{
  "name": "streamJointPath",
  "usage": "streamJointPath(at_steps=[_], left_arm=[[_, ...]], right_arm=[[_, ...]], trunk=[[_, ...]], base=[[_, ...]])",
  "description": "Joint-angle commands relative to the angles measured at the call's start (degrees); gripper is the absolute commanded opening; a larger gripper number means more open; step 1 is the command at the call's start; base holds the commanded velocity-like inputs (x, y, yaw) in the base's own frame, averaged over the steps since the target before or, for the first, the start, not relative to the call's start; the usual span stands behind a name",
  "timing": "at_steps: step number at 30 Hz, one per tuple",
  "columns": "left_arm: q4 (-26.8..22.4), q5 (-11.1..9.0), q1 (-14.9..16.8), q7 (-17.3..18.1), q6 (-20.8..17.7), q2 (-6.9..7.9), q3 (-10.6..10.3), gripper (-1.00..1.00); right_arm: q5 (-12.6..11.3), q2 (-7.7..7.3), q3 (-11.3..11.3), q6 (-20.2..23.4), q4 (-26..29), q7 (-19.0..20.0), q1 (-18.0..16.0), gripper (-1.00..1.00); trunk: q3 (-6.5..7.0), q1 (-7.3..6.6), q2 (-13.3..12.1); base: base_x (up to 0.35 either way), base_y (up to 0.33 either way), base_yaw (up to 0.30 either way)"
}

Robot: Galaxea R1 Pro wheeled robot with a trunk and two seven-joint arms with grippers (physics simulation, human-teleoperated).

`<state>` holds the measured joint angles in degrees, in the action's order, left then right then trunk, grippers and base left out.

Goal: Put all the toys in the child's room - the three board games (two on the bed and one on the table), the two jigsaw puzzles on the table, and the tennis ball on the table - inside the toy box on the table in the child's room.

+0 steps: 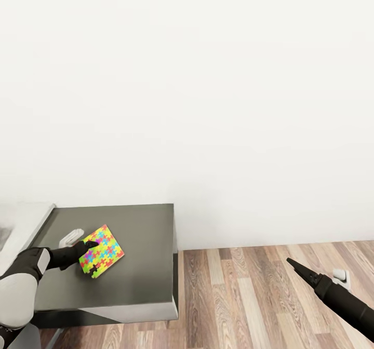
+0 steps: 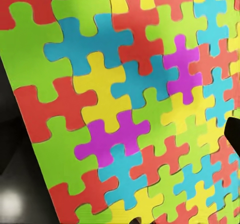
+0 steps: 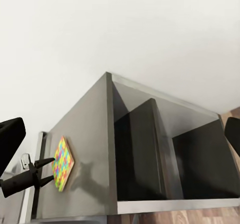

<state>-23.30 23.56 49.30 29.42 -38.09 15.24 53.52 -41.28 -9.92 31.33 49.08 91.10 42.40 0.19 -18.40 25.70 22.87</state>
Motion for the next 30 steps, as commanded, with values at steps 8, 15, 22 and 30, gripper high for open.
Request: streamJointPath(at_steps=[8, 15, 22, 30], left_arm=[[1.2, -0.3, 0.1, 0.1, -0.1, -0.12, 0.4, 1.00], [1.2, -0.3, 0.0, 0.1, -0.1, -0.12, 0.4, 1.00], [1.2, -0.3, 0.0, 0.1, -0.1, -0.14, 0.4, 1.00], [1.2, -0.3, 0.0, 0.1, -0.1, -0.20, 0.4, 1.00]], right_arm=[[-0.1, -0.01, 0.0, 0.3, 0.0, 0.0, 0.0, 1.00], [-0.1, -0.01, 0.0, 0.3, 0.0, 0.0, 0.0, 1.00], [-0.1, -0.01, 0.0, 0.3, 0.0, 0.0, 0.0, 1.00], [-0.1, -0.01, 0.0, 0.3, 0.0, 0.0, 0.0, 1.00]], trunk=[[-0.10, 0.08, 0.0], [-0.10, 0.08, 0.0], [-0.10, 0.08, 0.0], [-0.10, 0.08, 0.0]], base=[[0.074, 0.046, 0.000], [0.035, 0.004, 0.000], [0.153, -0.013, 0.000], [0.049, -0.018, 0.000]])
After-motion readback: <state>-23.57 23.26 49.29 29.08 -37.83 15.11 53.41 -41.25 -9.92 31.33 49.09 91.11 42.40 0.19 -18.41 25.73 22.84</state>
